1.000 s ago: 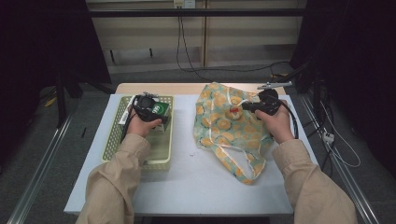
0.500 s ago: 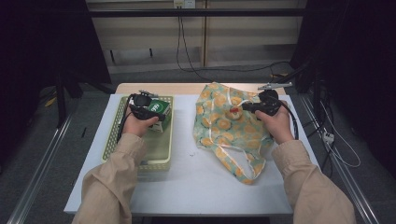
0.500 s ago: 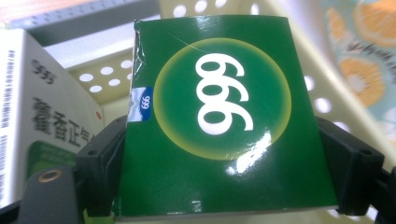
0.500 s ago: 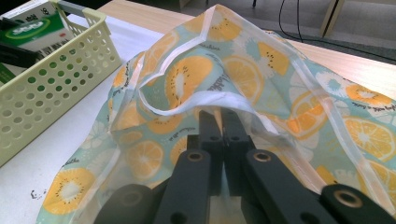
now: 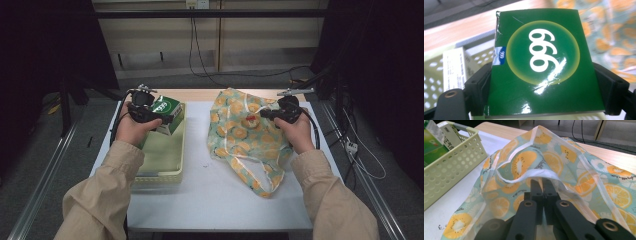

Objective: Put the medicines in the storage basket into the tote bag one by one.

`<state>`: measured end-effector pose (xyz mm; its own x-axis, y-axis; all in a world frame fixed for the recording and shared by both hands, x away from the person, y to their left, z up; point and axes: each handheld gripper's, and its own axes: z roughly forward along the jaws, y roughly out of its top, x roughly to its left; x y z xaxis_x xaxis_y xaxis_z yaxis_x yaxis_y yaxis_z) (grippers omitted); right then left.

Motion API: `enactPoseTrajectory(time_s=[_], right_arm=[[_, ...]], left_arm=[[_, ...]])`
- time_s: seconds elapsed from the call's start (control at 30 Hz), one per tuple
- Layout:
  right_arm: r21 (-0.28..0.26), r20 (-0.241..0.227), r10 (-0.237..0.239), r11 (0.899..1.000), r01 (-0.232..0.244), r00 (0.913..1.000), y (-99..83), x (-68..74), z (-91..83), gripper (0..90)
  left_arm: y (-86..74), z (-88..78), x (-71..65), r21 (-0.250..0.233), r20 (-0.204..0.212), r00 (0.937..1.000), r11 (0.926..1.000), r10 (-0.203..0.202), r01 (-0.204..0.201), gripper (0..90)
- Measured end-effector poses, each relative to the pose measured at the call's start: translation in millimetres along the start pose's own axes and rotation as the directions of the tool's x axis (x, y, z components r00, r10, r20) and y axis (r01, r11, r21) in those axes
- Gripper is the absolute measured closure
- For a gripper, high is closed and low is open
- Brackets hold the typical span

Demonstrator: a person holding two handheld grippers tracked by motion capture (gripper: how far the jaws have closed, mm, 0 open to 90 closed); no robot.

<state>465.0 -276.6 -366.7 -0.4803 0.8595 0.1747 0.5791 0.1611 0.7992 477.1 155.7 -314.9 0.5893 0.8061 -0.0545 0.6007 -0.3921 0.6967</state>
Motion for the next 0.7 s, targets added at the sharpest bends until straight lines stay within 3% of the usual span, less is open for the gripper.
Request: enactPoseTrajectory(time_s=[0.13, 0.27, 0.47, 0.7], right_arm=[[-0.005, -0.001, -0.005, 1.000, 0.005, 1.0000, 2.3, 2.1, -0.1, 90.0], [-0.003, -0.001, -0.011, 1.000, 0.011, 0.9999, 4.8, 3.4, -0.3, 90.0], [-0.005, -0.009, -0.005, 1.000, 0.005, 1.0000, 3.0, 1.5, -0.1, 90.0], [-0.021, -0.016, 0.009, 1.000, -0.009, 0.9998, 3.3, -6.1, -6.4, 90.0]], left_arm=[[8.9, -8.2, -18.5, -0.035, 0.051, 0.9983, 0.9991, 0.027, -0.025, 16.6], [14.7, -5.2, -39.0, -0.068, 0.119, 0.9917, 0.9969, 0.048, -0.040, 16.6], [21.0, 5.5, -72.4, -0.069, 0.196, 0.9728, 0.9912, 0.124, -0.113, 16.6], [26.1, 23.1, -105.6, -0.078, 0.258, 0.9531, 0.9866, 0.159, -0.143, 16.6]])
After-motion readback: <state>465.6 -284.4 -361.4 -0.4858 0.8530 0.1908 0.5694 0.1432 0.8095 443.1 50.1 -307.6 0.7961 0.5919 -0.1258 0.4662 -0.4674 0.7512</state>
